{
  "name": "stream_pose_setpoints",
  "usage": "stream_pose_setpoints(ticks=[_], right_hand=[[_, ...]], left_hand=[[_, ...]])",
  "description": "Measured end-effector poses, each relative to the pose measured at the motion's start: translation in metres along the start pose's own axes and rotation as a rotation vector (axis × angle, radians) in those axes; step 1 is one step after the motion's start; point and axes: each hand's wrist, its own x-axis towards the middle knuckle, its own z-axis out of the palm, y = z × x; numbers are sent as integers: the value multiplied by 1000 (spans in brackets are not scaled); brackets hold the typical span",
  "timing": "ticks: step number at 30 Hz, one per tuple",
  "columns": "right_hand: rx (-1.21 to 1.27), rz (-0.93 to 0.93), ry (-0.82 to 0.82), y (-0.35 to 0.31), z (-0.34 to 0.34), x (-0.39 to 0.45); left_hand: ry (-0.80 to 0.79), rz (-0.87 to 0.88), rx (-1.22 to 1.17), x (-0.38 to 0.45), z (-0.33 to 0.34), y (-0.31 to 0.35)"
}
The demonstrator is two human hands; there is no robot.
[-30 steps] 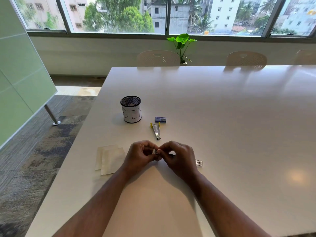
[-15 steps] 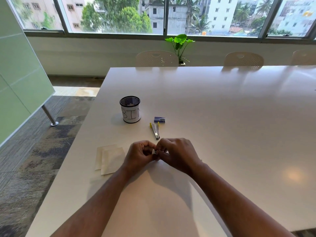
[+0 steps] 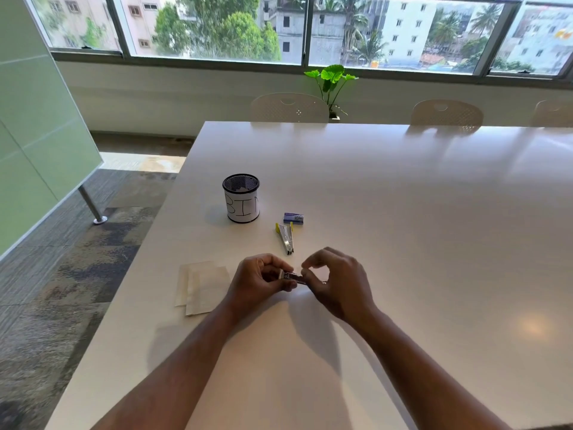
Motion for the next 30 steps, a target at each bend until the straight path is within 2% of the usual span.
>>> stream_pose_setpoints(ticks=[9, 19, 27, 30], right_hand=[[11, -21, 62, -9, 24, -26], [-85, -193, 84, -6, 29, -25], [-289, -487, -19, 11, 8, -4], [-282, -478, -93, 13, 2, -1]], left_hand=[[9, 61, 26, 0, -3, 1], [8, 62, 5, 0, -5, 0], [-7, 58, -28, -1, -4, 1], [0, 56, -33, -1, -5, 0]])
